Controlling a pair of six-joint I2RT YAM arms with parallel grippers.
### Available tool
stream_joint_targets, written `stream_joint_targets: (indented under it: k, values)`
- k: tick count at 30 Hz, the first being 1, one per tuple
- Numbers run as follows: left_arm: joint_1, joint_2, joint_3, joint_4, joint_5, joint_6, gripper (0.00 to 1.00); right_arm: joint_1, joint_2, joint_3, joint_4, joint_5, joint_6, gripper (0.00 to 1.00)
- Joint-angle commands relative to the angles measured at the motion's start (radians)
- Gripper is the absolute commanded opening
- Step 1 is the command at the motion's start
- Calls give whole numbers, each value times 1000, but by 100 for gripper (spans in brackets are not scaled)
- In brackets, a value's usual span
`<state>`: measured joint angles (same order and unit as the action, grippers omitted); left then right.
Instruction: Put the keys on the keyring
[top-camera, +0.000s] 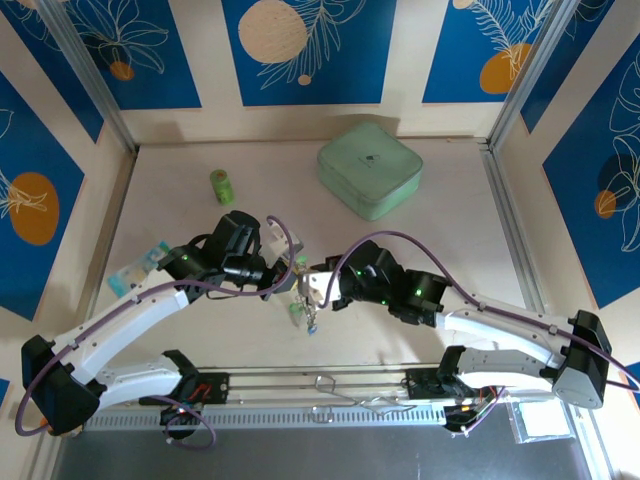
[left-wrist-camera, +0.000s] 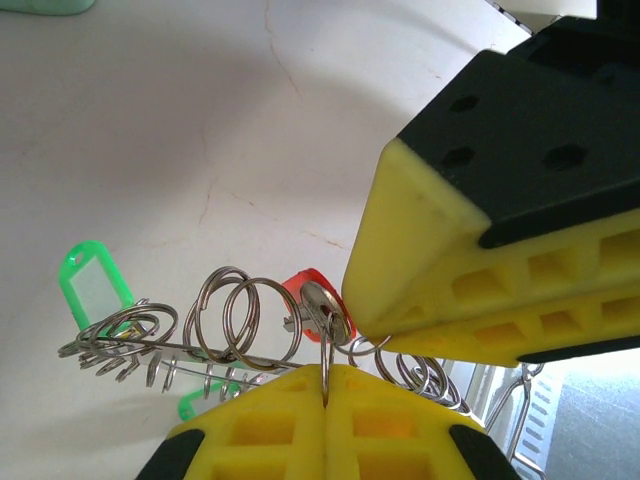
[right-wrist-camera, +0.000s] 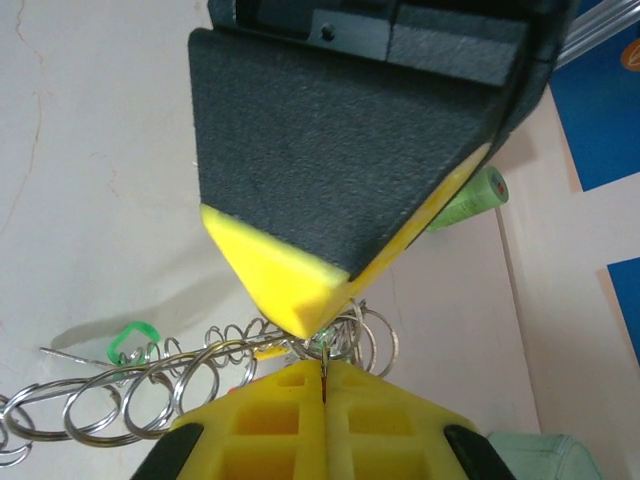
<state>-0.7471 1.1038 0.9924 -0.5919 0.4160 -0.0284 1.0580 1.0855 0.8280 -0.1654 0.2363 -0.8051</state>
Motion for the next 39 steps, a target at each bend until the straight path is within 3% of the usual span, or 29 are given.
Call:
stream_joint_targets:
  k: [1,8,10,14,16,19,22,26,39]
  values:
    - [-6,-1,40,42,-15,-12,0,15,9,-1,-26,-14,-17,0]
    - [-6,-42,1,107,-16,9,0,16,18,-12,-24,-20,-8,0]
    - [-8,-71,-36,160,-17,31,0,-1,4,-17,-25,-47,28,19]
    - [-10,-157,-161,338,-45,123,0,-90,-74,-34,-60,-199,152,31]
    - [-9,-188,-221,425,-52,176,0,-148,-117,-43,-83,-307,223,32]
    - [-11,-219,-319,570,47,303,0,-232,-167,-59,-91,-453,319,32]
    - [-11,-230,-385,709,92,376,0,-257,-189,-65,-72,-518,373,27]
    - [-12,-207,-418,767,181,497,0,-256,-182,-64,-19,-585,409,21]
    - [-12,-180,-426,796,259,505,0,-221,-77,-23,-46,-506,363,22]
